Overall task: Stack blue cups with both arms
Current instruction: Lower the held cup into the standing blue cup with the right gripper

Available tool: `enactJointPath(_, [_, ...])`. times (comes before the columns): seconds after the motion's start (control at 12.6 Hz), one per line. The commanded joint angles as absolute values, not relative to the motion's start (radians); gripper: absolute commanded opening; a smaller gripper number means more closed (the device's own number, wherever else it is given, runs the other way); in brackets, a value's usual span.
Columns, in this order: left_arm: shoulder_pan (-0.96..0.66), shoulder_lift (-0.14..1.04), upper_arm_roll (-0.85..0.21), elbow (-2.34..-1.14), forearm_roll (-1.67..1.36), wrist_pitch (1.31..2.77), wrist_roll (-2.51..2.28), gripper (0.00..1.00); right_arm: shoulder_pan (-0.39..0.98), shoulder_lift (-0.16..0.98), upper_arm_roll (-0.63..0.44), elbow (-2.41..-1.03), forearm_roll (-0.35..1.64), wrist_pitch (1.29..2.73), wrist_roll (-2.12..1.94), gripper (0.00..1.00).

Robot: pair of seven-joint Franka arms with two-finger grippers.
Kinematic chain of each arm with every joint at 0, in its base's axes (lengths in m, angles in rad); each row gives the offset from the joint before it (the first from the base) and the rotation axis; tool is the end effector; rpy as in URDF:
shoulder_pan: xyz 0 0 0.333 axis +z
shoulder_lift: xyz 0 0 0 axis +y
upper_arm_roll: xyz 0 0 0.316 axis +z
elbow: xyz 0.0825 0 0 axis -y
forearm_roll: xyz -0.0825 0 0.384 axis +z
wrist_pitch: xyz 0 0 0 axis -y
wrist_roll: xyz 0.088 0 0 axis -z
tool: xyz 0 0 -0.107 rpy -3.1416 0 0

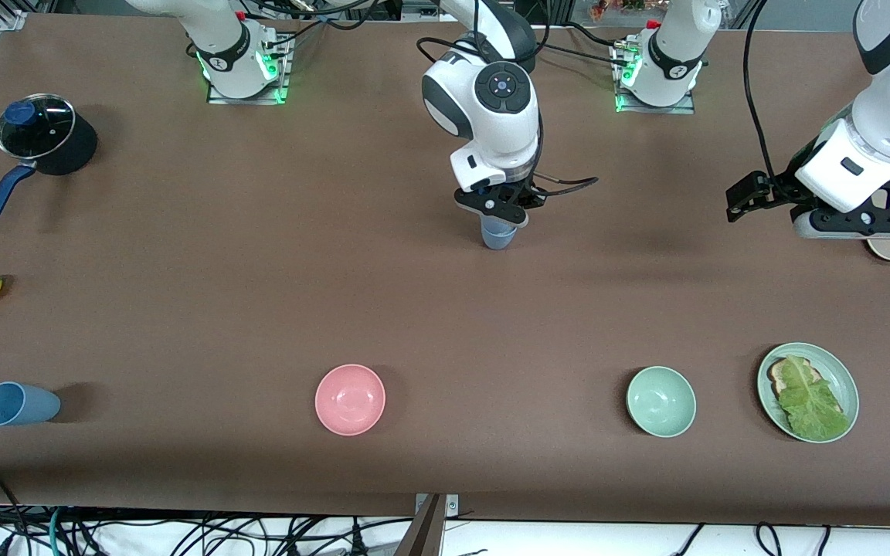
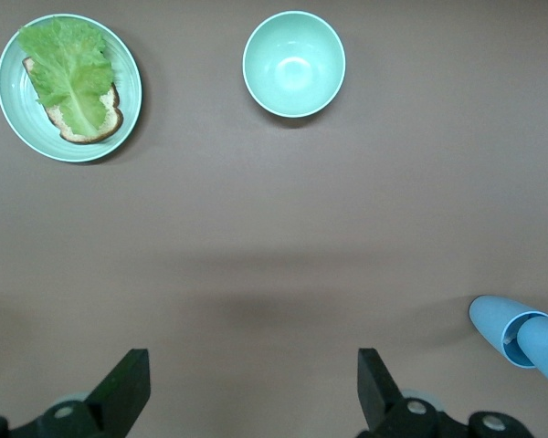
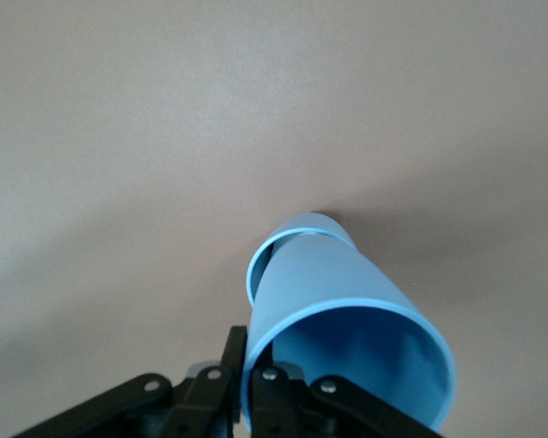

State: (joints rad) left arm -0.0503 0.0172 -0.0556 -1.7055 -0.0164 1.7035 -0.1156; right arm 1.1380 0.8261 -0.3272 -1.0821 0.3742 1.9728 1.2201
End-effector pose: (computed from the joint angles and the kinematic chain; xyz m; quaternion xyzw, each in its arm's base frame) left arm 0.5626 -0.0611 0.5623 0.9999 0.0060 -0.0105 0.0075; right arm 0.4504 0.6297 0.3550 -0.9744 0.2111 0.0239 0.0732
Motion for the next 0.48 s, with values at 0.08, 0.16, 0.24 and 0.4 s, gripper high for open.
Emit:
enactJointPath(0.08, [-0.043,0.009,-0.057,-1.697,-0.031,1.684,-0.110,1.00,1.135,0.842,-0.330,-1.046,0.373,1.965,1.227,0.44])
enactJointPath(0.16, [-0.043,0.009,-0.057,-1.697,-0.031,1.684,-0.110,1.00,1.135,0.842,-0.330,-1.046,0.373,1.965,1.229,0.52])
enactJointPath(0.24, [-0.041,0.009,-0.055,-1.697,-0.031,1.684,-0.110,1.00,1.135,0.841,-0.330,-1.046,0.374,1.960,1.229,0.57])
enactJointPath(0.4, [-0.041,0.009,-0.055,-1.698,-0.031,1.678,-0.110,1.00,1.135,0.835,-0.333,-1.046,0.374,1.953,1.227,0.65])
